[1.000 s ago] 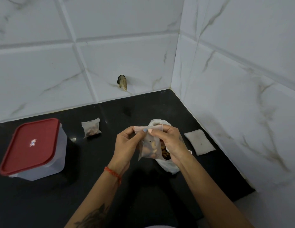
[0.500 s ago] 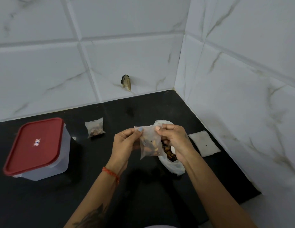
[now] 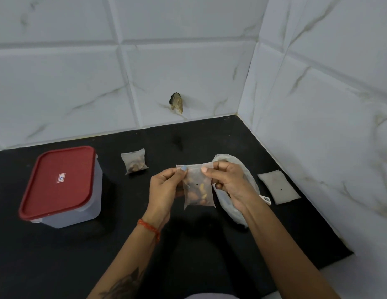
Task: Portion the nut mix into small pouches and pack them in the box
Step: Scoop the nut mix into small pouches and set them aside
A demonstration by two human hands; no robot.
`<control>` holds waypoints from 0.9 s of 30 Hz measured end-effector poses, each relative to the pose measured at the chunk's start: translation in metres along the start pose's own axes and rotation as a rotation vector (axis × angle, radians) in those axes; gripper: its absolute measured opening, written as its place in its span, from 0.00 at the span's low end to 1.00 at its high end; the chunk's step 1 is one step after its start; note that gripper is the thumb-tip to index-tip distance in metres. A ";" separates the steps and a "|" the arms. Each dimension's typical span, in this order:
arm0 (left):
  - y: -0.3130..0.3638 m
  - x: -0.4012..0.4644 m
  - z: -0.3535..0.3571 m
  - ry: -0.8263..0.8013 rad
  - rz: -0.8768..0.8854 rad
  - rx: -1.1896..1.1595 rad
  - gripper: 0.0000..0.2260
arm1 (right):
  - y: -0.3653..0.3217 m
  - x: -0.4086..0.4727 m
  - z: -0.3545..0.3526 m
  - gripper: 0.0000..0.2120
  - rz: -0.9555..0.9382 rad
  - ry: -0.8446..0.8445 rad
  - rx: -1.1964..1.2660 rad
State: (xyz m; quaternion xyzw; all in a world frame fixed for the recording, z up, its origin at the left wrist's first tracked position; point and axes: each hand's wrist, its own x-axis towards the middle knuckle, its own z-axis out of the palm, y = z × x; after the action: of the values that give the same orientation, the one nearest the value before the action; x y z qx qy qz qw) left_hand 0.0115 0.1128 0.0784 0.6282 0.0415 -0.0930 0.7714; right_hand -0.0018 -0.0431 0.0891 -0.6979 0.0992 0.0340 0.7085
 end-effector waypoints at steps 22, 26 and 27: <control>0.001 -0.008 -0.029 0.037 0.004 0.034 0.04 | -0.001 0.002 0.044 0.04 -0.014 -0.079 -0.044; 0.005 -0.005 -0.043 0.044 -0.057 -0.001 0.08 | 0.000 0.008 0.043 0.06 0.016 -0.098 -0.074; 0.005 -0.004 -0.046 0.047 -0.058 -0.003 0.09 | 0.002 0.010 0.043 0.07 0.033 -0.100 -0.063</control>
State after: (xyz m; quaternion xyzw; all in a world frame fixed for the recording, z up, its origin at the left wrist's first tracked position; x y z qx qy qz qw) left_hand 0.0111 0.1595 0.0746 0.6274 0.0780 -0.1005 0.7682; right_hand 0.0121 -0.0015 0.0858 -0.7157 0.0741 0.0835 0.6895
